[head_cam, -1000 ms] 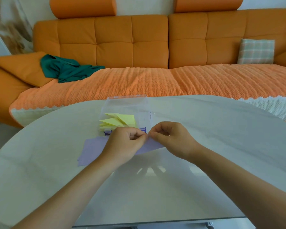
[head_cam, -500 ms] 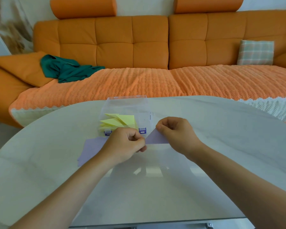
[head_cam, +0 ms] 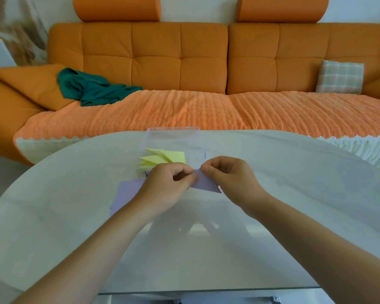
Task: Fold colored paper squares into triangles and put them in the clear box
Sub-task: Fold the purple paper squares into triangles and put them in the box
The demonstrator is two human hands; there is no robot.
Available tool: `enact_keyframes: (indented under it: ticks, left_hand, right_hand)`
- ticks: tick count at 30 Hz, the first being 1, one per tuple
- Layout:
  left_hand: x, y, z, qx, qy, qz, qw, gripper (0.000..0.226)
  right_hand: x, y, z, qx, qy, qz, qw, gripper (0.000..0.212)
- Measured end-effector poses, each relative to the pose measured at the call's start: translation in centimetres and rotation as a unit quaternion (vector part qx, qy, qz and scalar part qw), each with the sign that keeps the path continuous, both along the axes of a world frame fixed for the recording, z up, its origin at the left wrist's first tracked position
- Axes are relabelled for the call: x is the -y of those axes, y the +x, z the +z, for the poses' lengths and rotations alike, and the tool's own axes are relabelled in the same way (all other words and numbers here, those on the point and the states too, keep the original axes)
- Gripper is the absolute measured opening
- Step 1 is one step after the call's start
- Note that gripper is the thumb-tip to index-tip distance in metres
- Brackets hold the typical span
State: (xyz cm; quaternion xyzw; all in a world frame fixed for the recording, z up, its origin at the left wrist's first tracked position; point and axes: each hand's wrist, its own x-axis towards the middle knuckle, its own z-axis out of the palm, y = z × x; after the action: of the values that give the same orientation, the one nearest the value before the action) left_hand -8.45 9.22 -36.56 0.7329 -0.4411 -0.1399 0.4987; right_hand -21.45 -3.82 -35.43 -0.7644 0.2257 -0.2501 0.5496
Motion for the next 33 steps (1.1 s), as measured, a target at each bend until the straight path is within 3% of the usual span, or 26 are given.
enact_keyframes:
  ticks: [4,9,13,16,19,24,33]
  left_hand:
    - [-0.6,1.4,0.6,0.008,-0.04,0.029,0.999,0.02]
    - [-2.2,4.3,0.8,0.146,0.057,0.008,0.988,0.031]
    - [-3.8,8.9,1.2,0.196,0.097,0.075,0.973,0.037]
    - [-4.5,11.3,1.1,0.178,0.066,0.142,0.971,0.031]
    - [-4.0,12.0,0.6,0.182,0.058,0.155,0.969,0.008]
    - [-2.9,12.3,-0.6,0.139,0.156,0.148,0.967,0.05]
    - [-2.8,13.5,-1.1,0.129,0.169,0.121,0.97,0.05]
  right_hand:
    - [-0.2,0.2,-0.2,-0.043,-0.023,0.002,0.999,0.014]
    - [-0.2,2.1,0.4,-0.05,-0.025,-0.031,0.998,0.018]
    - [0.3,5.3,1.8,-0.044,-0.039,-0.042,0.997,0.014]
    - [1.1,8.6,3.2,-0.032,-0.044,-0.052,0.997,0.011]
    - [1.7,12.1,3.9,-0.039,-0.054,-0.057,0.996,0.01]
    - [3.0,16.9,3.0,-0.131,-0.072,-0.055,0.987,0.008]
    - [3.9,20.7,0.1,-0.28,-0.118,-0.023,0.952,0.015]
